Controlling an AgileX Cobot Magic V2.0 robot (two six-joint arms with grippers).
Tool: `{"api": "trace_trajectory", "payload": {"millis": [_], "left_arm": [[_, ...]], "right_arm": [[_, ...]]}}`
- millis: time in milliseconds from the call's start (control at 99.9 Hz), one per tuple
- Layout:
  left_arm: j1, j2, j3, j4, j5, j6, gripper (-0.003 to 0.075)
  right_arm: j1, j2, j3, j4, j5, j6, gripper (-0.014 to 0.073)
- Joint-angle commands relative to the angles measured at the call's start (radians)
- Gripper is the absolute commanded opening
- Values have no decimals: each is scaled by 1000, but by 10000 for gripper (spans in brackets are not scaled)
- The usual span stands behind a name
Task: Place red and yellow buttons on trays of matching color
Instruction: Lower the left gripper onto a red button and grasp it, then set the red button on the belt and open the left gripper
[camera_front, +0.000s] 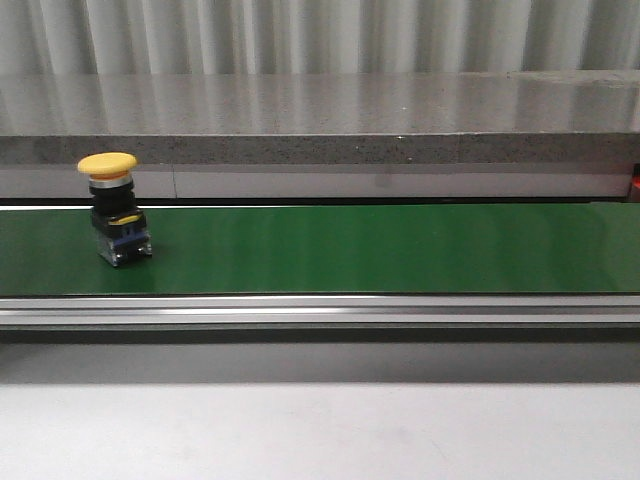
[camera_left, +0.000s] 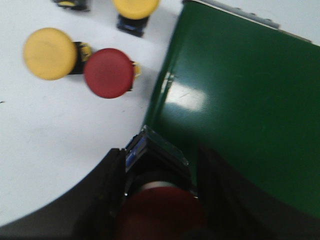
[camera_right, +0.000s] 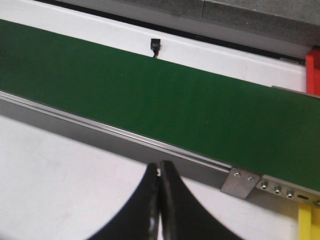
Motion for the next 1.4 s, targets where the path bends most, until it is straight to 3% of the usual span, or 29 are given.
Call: {"api": "trace_trajectory", "payload": {"millis": [0, 210, 540, 640, 831, 901, 1391], "left_arm": [[-58, -32, -32, -20, -44, 2, 8], [-142, -3, -32, -20, -108, 2, 8], [-150, 76, -69, -35, -93, 2, 22], [-150, 78, -69, -37, -83, 2, 110], [-150, 78, -70, -68, -68, 2, 428], [-150, 78, -84, -83, -55, 2, 502], [-179, -97, -156, -99, -28, 26, 515]], "right_arm": [[1, 7, -25, 1, -67, -10, -67], [1, 7, -25, 1, -67, -10, -67], [1, 7, -25, 1, -67, -10, -67], [1, 7, -25, 1, -67, -10, -67], [1, 7, -25, 1, -67, -10, -67], [1, 7, -25, 1, -67, -10, -67], [1, 7, -25, 1, -67, -10, -67]]}}
